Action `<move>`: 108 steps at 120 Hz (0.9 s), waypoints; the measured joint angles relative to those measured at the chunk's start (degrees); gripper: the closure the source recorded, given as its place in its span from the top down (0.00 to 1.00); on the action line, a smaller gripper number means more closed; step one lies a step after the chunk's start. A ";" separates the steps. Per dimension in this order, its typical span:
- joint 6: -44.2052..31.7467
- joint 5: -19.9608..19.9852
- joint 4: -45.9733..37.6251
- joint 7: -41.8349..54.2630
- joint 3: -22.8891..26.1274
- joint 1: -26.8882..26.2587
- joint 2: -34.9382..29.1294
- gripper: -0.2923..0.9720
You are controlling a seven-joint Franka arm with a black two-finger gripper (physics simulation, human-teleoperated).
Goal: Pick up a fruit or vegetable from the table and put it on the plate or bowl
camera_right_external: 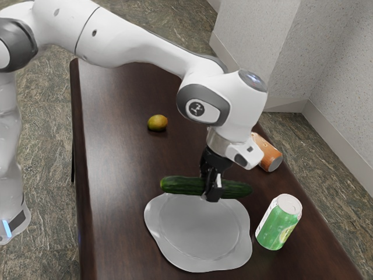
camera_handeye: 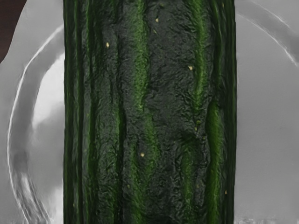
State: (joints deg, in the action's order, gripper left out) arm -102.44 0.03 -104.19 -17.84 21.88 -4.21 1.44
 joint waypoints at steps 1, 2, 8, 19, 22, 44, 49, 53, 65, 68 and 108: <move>-0.05 0.07 -0.01 -0.04 0.06 -0.16 0.04 0.40; -0.10 0.14 -0.02 -0.07 0.10 -0.31 0.10 0.40; -0.35 0.55 -0.05 -0.28 0.27 -0.86 0.49 0.39; -0.70 1.00 -0.07 -0.63 0.41 0.85 1.06 0.39; -0.77 1.08 -0.07 -0.71 0.42 1.97 1.22 0.39; -1.08 1.29 -0.07 -1.42 1.15 11.42 1.68 0.38; -1.13 1.31 -0.07 -1.57 1.28 11.97 1.68 0.38; -1.16 1.31 -0.07 -1.69 1.35 11.87 1.66 0.38; -1.52 1.35 -0.07 -1.99 1.47 9.87 1.72 0.38; -1.60 1.37 -0.07 -2.06 1.48 9.26 1.77 0.38; -3.30 2.35 -0.06 -2.84 4.04 7.90 3.33 0.37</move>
State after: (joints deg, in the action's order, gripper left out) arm -105.74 2.38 -104.25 -20.68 25.93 3.69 4.77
